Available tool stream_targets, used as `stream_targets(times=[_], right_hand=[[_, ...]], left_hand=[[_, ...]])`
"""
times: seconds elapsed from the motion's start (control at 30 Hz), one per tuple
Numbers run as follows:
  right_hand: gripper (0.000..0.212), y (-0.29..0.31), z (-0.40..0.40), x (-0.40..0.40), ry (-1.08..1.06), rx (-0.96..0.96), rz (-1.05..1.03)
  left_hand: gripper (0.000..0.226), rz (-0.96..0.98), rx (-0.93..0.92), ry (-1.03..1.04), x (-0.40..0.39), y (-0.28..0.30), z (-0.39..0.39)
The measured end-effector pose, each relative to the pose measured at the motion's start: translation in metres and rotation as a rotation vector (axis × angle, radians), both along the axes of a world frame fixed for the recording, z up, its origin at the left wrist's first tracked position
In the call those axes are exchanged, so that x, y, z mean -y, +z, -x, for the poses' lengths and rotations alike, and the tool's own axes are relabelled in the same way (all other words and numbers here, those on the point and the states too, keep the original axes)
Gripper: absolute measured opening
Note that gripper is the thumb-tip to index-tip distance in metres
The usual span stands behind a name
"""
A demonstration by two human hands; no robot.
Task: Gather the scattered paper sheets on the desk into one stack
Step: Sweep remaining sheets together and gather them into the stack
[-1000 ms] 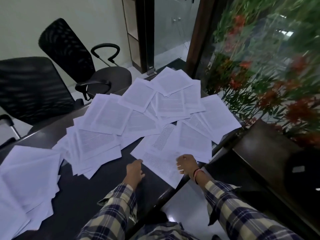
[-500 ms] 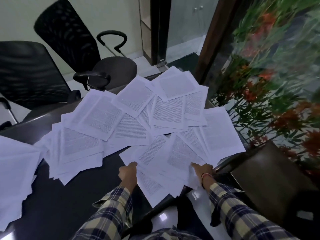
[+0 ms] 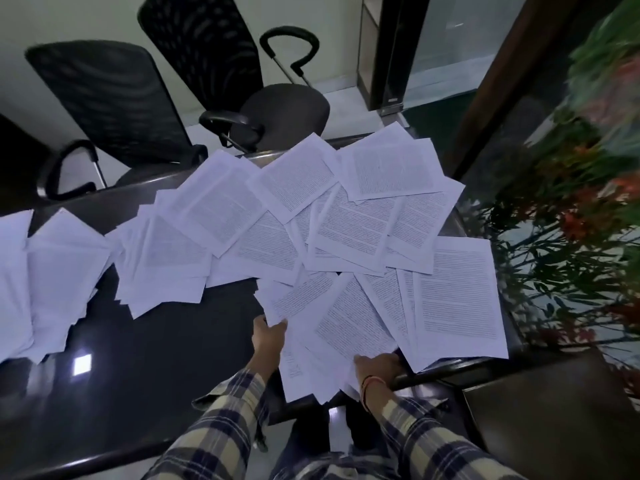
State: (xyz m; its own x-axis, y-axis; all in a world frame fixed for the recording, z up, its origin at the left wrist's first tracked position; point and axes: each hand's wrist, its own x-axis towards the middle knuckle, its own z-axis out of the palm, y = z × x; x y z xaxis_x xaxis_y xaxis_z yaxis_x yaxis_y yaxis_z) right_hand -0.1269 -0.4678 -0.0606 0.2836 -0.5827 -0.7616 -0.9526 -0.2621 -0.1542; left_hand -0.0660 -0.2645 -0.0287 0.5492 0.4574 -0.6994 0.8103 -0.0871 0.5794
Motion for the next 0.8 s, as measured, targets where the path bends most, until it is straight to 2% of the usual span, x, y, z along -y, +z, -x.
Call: stream_targets(times=[0.1,0.17,0.33,0.43,0.57,0.6,0.7,0.8], right_hand=[[0.062,-0.012,0.001,0.004,-0.071,0.066,0.019],[0.059,-0.003,0.0,0.002,-0.177,0.11,-0.014],[0.075,-0.002,-0.001,0.004,-0.231,0.316,-0.155],[0.079,-0.032,0.008,0.005,-0.074,0.303,-0.194],[0.029,-0.003,0.019,0.003,0.214,0.265,-0.31],[0.024,-0.005,0.022,0.002,0.277,0.267,-0.328],[0.025,-0.009,0.021,0.0,0.321,0.291,-0.318],[0.021,-0.007,0.015,-0.009,0.182,0.351,-0.243]], left_hand=[[0.025,-0.021,-0.041,0.005,-0.006,-0.003,0.005],[0.02,-0.028,-0.053,0.01,-0.012,-0.003,0.007],[0.032,-0.042,-0.125,0.051,-0.041,-0.011,0.01],[0.043,-0.061,-0.15,0.078,-0.056,-0.013,0.013],[0.061,-0.105,-0.157,0.043,-0.062,-0.006,0.011],[0.063,-0.105,-0.143,0.007,-0.063,-0.004,0.011],[0.051,-0.096,-0.048,-0.099,-0.063,0.0,0.014],[0.023,-0.098,0.061,-0.129,-0.062,0.003,0.017]])
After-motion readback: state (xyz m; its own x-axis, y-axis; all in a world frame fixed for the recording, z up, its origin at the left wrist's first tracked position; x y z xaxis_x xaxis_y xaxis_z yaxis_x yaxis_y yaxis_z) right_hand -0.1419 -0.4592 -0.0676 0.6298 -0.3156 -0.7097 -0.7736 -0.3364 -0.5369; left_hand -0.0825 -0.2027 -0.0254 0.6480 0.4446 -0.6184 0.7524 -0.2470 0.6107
